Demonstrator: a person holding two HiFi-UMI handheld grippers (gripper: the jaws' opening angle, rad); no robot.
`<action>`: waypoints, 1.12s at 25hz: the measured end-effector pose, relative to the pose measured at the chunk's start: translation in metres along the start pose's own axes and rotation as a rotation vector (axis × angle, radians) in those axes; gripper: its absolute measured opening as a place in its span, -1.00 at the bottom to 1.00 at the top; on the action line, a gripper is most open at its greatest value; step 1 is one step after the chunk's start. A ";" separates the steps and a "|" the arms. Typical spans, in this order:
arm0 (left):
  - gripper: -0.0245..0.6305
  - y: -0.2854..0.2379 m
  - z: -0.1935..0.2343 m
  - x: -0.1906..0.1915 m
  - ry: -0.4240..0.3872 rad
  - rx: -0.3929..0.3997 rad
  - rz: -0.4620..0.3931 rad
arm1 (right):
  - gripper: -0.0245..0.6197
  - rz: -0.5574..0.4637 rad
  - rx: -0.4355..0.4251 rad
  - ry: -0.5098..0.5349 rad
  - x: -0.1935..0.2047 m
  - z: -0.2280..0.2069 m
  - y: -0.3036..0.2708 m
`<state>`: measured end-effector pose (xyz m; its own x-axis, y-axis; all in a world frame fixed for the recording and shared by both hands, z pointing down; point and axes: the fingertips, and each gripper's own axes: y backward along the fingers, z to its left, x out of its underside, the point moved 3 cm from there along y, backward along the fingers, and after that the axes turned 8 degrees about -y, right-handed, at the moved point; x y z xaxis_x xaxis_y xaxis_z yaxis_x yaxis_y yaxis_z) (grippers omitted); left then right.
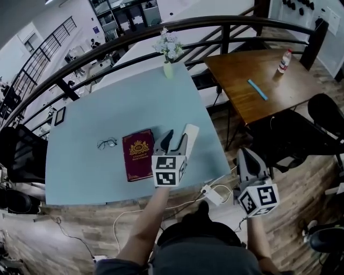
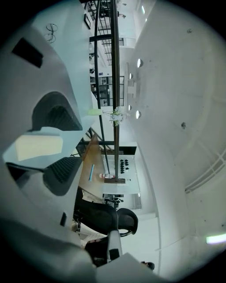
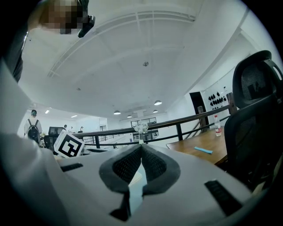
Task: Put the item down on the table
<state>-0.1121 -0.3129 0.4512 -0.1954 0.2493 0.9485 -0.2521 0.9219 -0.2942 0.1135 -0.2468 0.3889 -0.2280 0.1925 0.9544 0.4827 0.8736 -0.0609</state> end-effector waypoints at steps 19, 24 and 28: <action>-0.91 0.082 0.012 -0.025 0.051 -0.057 -0.162 | -0.92 0.003 -0.065 0.028 0.001 0.026 0.001; -0.91 0.097 0.016 -0.026 0.068 -0.076 -0.178 | -0.92 0.010 -0.077 0.050 0.001 0.029 0.001; -0.91 0.105 0.018 -0.026 0.077 -0.089 -0.182 | -0.92 0.023 -0.087 0.051 0.003 0.031 0.000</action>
<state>-0.1509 -0.2280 0.3933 -0.0803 0.0950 0.9922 -0.1909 0.9756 -0.1089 0.0862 -0.2318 0.3830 -0.1736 0.1866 0.9670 0.5594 0.8268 -0.0591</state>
